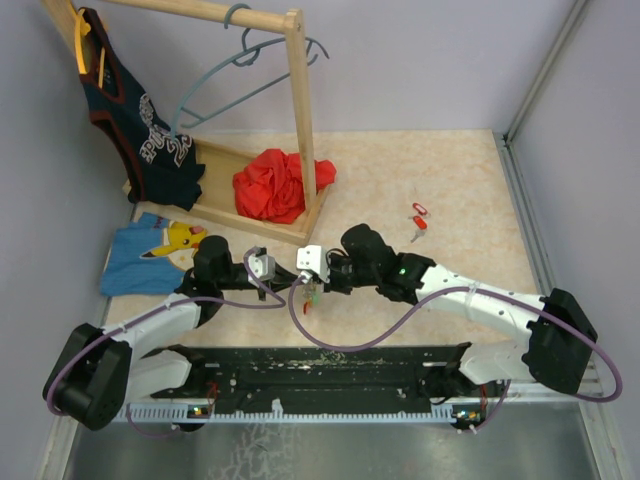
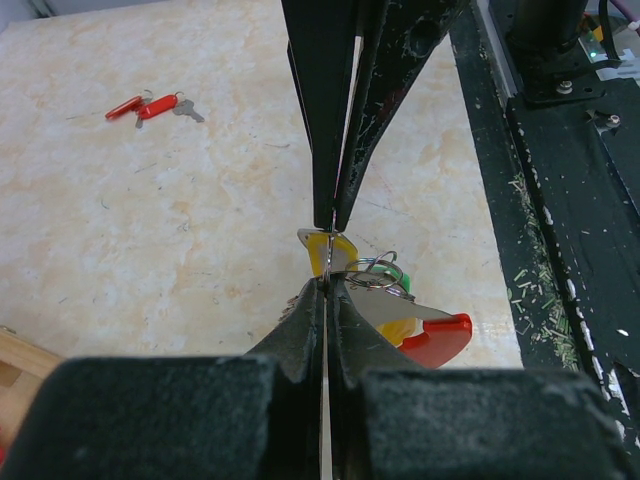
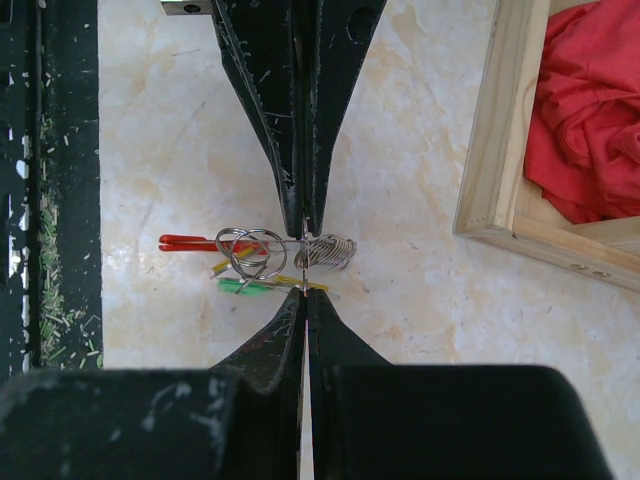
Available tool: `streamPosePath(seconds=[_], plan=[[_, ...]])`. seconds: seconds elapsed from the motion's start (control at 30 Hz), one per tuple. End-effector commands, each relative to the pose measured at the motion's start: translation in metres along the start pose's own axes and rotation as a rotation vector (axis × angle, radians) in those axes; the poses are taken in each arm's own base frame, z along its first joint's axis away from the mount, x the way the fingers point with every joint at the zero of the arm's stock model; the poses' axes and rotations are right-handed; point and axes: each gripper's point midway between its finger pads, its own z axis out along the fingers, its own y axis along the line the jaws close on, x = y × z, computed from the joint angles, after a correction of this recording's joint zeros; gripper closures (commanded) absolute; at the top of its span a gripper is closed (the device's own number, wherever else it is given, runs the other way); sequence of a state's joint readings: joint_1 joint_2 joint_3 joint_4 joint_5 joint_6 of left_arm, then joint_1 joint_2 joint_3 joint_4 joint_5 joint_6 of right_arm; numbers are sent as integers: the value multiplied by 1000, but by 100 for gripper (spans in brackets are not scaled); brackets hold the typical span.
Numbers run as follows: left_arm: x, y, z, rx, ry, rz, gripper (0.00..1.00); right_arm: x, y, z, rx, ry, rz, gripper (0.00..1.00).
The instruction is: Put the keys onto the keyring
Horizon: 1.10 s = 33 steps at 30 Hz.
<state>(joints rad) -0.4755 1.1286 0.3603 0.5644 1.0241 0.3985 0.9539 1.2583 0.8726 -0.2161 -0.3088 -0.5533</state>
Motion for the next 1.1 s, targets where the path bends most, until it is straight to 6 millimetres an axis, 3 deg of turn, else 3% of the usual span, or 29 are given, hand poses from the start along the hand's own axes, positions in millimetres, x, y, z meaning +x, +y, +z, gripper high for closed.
streamPosePath(seconds=[0.0,1.07], plan=[[-15,3,2,30,-33,47,100,-41,-12,-3,30,-112,-31,100],[-16,3,3,35,-35,43,100,-58,-13,0,30,-156,-14,100]])
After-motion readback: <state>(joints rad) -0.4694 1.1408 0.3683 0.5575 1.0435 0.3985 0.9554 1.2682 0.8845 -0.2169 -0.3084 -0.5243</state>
